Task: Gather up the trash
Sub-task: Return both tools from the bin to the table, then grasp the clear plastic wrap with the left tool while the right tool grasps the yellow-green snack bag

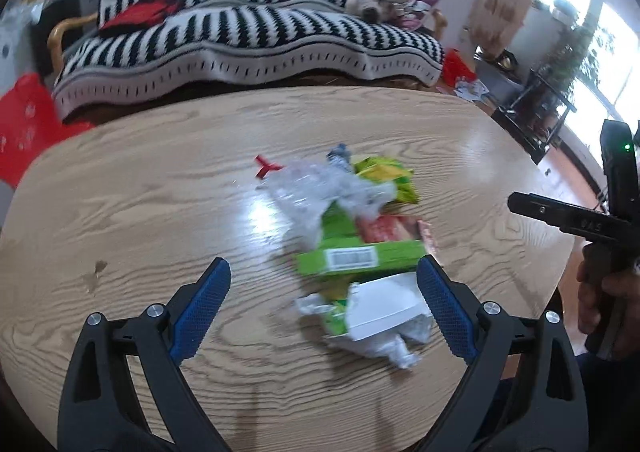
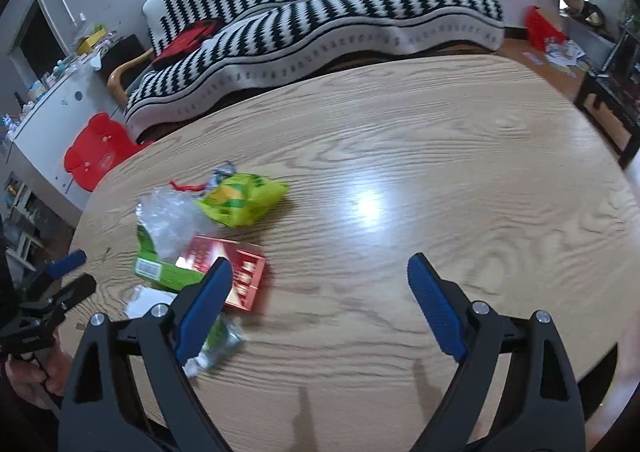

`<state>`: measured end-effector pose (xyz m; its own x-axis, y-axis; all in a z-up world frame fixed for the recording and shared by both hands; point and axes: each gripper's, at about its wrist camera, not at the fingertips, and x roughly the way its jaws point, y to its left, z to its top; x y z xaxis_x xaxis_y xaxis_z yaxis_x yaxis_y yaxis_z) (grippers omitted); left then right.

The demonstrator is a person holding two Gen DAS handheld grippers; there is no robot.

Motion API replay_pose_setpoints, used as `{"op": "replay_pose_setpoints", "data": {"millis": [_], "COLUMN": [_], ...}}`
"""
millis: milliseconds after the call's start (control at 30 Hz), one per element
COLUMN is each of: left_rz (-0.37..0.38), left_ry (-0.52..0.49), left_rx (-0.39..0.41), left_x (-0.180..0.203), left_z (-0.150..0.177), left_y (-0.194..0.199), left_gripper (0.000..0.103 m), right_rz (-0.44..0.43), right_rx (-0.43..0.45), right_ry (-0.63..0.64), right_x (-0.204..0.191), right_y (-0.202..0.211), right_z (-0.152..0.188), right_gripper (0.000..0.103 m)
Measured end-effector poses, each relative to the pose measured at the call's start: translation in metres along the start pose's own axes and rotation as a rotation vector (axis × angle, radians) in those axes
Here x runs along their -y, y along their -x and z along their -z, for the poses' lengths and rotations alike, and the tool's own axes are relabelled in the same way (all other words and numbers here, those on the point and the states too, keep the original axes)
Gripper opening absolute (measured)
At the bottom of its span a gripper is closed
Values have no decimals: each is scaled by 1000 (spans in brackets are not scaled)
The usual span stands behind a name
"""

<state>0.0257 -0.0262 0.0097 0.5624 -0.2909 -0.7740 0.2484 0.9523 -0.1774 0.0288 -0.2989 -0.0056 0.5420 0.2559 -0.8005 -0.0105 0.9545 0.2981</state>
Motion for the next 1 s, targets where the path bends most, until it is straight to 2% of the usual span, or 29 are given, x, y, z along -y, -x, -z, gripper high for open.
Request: {"op": "replay_pose_setpoints", "data": {"millis": [200,333,500,667,833,867,900,933,967,1000], "left_rz": [27,29,41,80,116,124,133,143,144,143], "left_ry": [36,39,72,139,142,138,134,126,118,115], "left_rx": [-31,-34,-23,-82,-96,-97,-95,-98,-103,-102], "left_x": [-16,-18,-23,-30,-23,-21,-18,-14,-12,-11], "left_z": [-3,-17,-40,-49,-53,-53,-53,-52,-52,-53], "left_y": [-17,-36,-65,-100,-115,-115,-115,-116,-116,-116], "left_gripper": [91,91,91,91,91,89,82,77,61,42], "right_rz": [-56,-77,-121,-203,-195,-195,-207,-226,-248,-247], "right_rx": [-44,-60,-109,-183,-164,-165,-172,-179,-182,-177], "right_ry": [-22,-65,-158,-290,-282,-273,-263,-262,-262,-254], "right_x": [-21,-26,-21,-10,-16,-18,-22,-25,-27,-30], "right_y": [-34,-58,-91,-124,-131,-132,-134,-138,-139,-139], "right_z": [-12,-25,-35,-36,-44,-45,-45,-46,-46,-47], "right_gripper": [86,86,86,86,86,81,72,68,54,47]}}
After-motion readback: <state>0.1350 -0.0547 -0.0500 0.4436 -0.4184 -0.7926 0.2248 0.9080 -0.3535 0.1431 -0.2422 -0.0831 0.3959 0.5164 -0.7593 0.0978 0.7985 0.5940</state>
